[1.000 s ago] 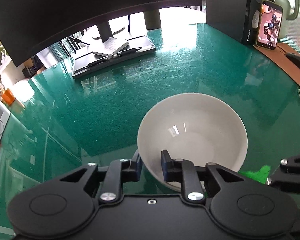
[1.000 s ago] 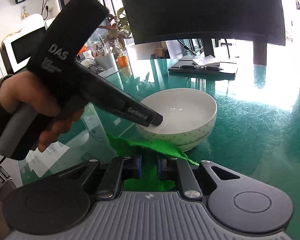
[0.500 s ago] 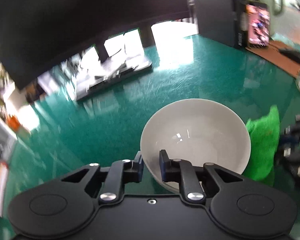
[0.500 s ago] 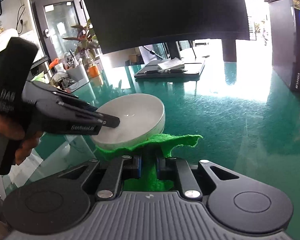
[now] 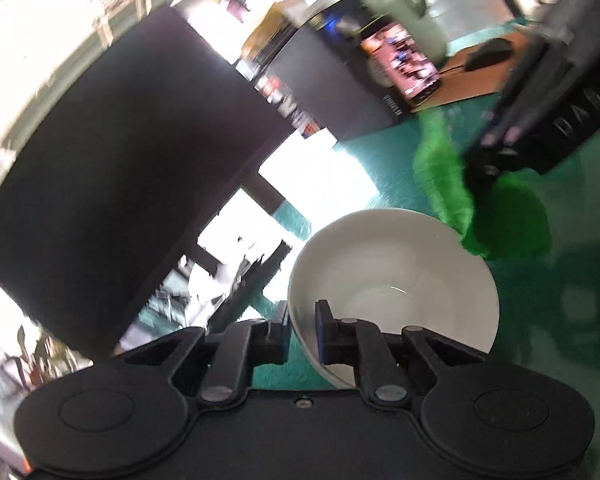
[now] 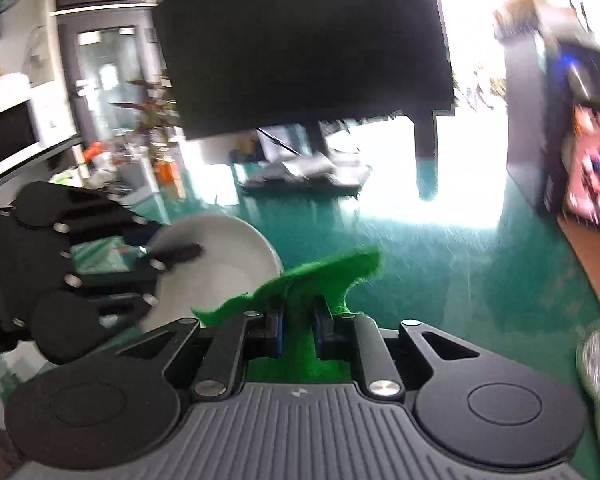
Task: Clean bowl
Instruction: 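Wipe inside the bowl with the cloth in the right gripper while the left gripper tilts the bowl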
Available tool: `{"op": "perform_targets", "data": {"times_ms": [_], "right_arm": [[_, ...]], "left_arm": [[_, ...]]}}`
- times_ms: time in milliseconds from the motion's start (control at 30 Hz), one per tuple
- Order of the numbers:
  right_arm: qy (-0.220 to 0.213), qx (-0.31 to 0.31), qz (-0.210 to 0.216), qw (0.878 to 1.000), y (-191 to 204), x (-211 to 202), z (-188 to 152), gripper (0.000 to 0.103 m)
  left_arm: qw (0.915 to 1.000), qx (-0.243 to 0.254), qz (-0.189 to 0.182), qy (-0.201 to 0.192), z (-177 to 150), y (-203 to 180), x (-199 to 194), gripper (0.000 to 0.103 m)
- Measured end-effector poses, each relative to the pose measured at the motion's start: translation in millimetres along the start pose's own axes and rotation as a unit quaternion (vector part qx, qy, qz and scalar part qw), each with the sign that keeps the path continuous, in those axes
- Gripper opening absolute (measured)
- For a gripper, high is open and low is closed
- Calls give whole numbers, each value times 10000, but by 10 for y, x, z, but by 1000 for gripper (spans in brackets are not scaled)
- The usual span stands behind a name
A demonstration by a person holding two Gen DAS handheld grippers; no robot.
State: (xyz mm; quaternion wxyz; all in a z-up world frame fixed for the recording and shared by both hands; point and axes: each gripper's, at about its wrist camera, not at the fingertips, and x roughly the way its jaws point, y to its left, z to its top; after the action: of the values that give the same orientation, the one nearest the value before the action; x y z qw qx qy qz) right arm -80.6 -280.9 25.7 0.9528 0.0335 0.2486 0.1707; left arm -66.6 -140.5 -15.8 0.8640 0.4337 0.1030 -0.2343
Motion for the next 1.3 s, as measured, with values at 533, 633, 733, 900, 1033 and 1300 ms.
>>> {"op": "perform_targets", "data": {"times_ms": [533,633,733,900,1033,1300], "right_arm": [[1141,-2953,-52,9485,734,672,-143,15],[1294,-2493,588,9580,645,661,-87,5],[1031,-2721,799,9534,682,678,-124,5],[576,-3591,119,9315,856,781,-117,3],[462,-3711,-616,9254,821,790,-64,3],[1189,-2624,184,9574,663,864,-100,7]], "left_arm": [[9985,419,-35,-355,-93,-92,-121,14],[9989,308,-84,-329,-133,-52,-116,15],[9992,186,-173,-303,-162,-10,-138,15],[9994,245,-179,-154,-212,-3,-131,15],[9996,198,-191,-91,-253,-8,-96,17],[9987,-270,-420,123,-194,121,-17,17]]}}
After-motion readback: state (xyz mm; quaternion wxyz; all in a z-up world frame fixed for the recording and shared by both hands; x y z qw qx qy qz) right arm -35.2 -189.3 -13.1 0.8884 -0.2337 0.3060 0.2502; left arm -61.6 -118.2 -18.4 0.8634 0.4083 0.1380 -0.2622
